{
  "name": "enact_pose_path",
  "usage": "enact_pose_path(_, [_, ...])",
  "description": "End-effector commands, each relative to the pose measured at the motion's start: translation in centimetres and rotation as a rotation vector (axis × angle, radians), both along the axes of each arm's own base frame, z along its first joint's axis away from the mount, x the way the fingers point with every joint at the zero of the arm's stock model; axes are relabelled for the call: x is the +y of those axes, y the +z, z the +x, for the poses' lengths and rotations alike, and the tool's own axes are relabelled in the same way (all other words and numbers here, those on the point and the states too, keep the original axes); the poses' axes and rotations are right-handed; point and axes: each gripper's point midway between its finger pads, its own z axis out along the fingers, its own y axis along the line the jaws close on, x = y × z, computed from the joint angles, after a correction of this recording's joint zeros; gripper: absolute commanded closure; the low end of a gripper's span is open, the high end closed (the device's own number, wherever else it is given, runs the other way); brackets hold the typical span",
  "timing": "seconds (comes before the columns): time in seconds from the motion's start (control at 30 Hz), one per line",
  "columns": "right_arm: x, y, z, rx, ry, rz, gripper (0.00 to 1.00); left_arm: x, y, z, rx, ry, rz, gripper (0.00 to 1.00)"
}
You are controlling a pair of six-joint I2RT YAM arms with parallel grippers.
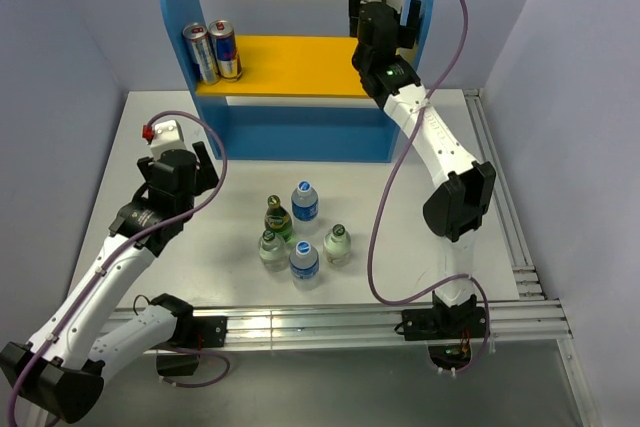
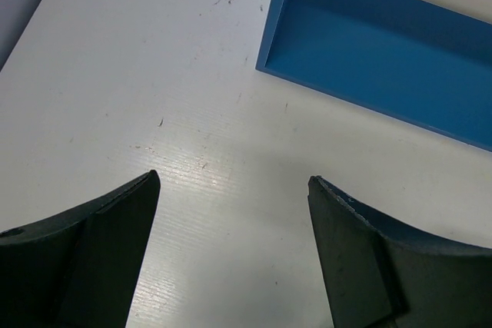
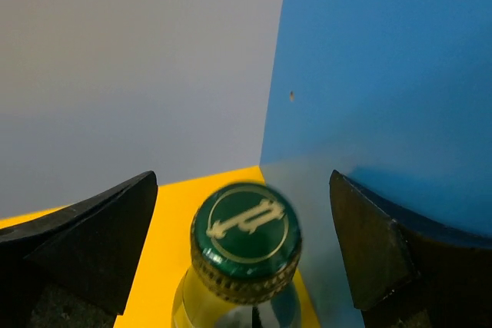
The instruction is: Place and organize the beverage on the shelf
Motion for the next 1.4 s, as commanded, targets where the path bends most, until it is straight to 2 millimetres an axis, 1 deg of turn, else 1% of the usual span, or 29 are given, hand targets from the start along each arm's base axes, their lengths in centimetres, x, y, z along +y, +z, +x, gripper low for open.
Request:
enact_pose_path(0.0, [-0.6, 4.2, -2.5, -0.095, -0.02, 0.033, 0.0, -0.1, 1.7, 0.4, -0.037, -0.004, -0.014, 0.16])
enact_pose_path(0.03, [-0.2, 3.9, -2.8, -0.088, -0.012, 0.03, 0.0, -0.1, 1.8, 0.4, -0.039, -0.004, -0.014, 0.15])
enact_pose_path(0.1, [-0.3, 4.7, -3.9, -0.098, -0.017, 0.036, 0.0, 0.0, 1.7, 0.4, -0.039, -0.004, -0.016, 0.15])
enact_pose_path(0.13, [0.2, 4.3, -4.3, -0.087, -0.012, 0.031, 0.0, 0.0, 1.8, 0.4, -0.042, -0.004, -0.017, 0.15])
enact_pose_path(0.17, [-0.2, 5.1, -5.3, -0.1, -0.024, 0.034, 0.0, 0.1, 1.7, 0.4, -0.039, -0.002, -0.017, 0.15])
enact_pose_path(0.23, [0.0, 4.8, -6.3, -0.088, -0.031, 0.024, 0.0, 0.1, 1.7, 0.5, -0.037, -0.002, -0.018, 0.15])
enact_pose_path(0.27, [0.3, 5.6, -7.4, -0.101, -0.019, 0.032, 0.0, 0.2, 1.7, 0.5, -0.037, -0.002, -0.019, 0.15])
enact_pose_path(0.37, [0.5, 6.2, -9.0, -0.102, -0.027, 0.034, 0.0, 0.3, 1.7, 0.6, -0.037, 0.002, -0.017, 0.15])
enact_pose_path(0.53, [0.0, 6.6, -11.7, -0.094, -0.087, 0.044, 0.0, 0.5, 1.6, 0.6, -0.036, 0.012, -0.01, 0.15])
enact_pose_path(0.57, [-0.1, 6.5, -12.1, -0.091, -0.091, 0.056, 0.0, 0.6, 1.6, 0.6, -0.036, 0.012, -0.01, 0.15])
enact_pose_path(0.6, [0.2, 5.4, -12.7, -0.054, -0.083, 0.044, 0.0, 0.6, 1.7, 0.6, -0.038, 0.015, -0.01, 0.15])
enact_pose_path(0.67, [-0.1, 5.4, -14.5, -0.071, -0.071, 0.136, 0.0, 0.1, 1.6, 0.7, -0.038, -0.016, -0.02, 0.15])
enact_pose_path(0.7, [0.7, 2.7, -15.1, -0.003, -0.038, 0.112, 0.0, -0.3, 1.7, 0.7, -0.043, -0.052, -0.018, 0.15])
enact_pose_path(0.73, [0.5, 3.5, -16.8, -0.048, 0.002, 0.215, 0.0, -1.1, 2.2, 1.0, -0.07, -0.093, -0.036, 0.15])
enact_pose_path(0.77, [0.8, 2.6, -17.7, -0.038, 0.033, 0.239, 0.0, -2.6, 2.0, 0.9, -0.066, -0.175, -0.063, 0.16])
enact_pose_path(0.8, [1.3, -1.2, -18.4, 0.02, 0.051, 0.215, 0.0, -3.2, 2.2, 0.8, -0.076, -0.216, -0.066, 0.16])
enact_pose_path(0.83, [1.2, -0.8, -20.8, -0.008, 0.094, 0.266, 0.0, -3.8, 2.3, 0.8, -0.083, -0.252, -0.075, 0.16])
enact_pose_path(0.87, [1.8, -2.2, -21.7, -0.002, 0.127, 0.309, 0.0, -4.9, 2.2, 0.7, -0.083, -0.307, -0.094, 0.16])
enact_pose_path(0.9, [2.1, -6.2, -22.7, 0.059, 0.139, 0.278, 0.0, -5.6, 2.2, 0.6, -0.08, -0.342, -0.101, 0.16])
enact_pose_path(0.93, [2.5, -6.5, -24.5, 0.046, 0.18, 0.348, 0.0, -6.3, 2.2, 0.6, -0.078, -0.371, -0.109, 0.17])
enact_pose_path(0.97, [2.8, -8.0, -25.3, 0.071, 0.203, 0.359, 0.0, -6.9, 2.3, 0.5, -0.081, -0.399, -0.118, 0.17])
enact_pose_path(1.0, [2.7, -11.1, -26.2, 0.13, 0.211, 0.325, 0.0, -8.2, 2.4, 0.1, -0.078, -0.455, -0.131, 0.17])
enact_pose_path(1.07, [2.8, -12.6, -27.9, 0.145, 0.234, 0.365, 0.0, -9.1, 2.9, -0.6, -0.095, -0.489, -0.147, 0.17])
enact_pose_path(1.1, [2.6, -14.7, -28.6, 0.187, 0.236, 0.338, 0.0, -10.2, 3.4, -1.1, -0.111, -0.533, -0.162, 0.17])
enact_pose_path(1.17, [2.4, -15.9, -29.7, 0.203, 0.248, 0.362, 0.0, -10.8, 3.8, -1.6, -0.126, -0.554, -0.181, 0.17])
enact_pose_path(1.2, [1.9, -17.5, -30.1, 0.235, 0.239, 0.333, 0.0, -11.3, 3.9, -1.9, -0.124, -0.567, -0.196, 0.17])
enact_pose_path(1.27, [1.5, -18.1, -30.8, 0.239, 0.241, 0.355, 0.0, -11.9, 3.8, -2.2, -0.11, -0.562, -0.199, 0.17])
enact_pose_path(1.3, [1.2, -19.0, -31.1, 0.251, 0.241, 0.345, 0.0, -11.9, 3.6, -2.1, -0.098, -0.528, -0.209, 0.17])
enact_pose_path(1.37, [0.7, -19.0, -31.4, 0.241, 0.243, 0.362, 0.0, -11.6, 3.3, -1.9, -0.09, -0.462, -0.206, 0.17])
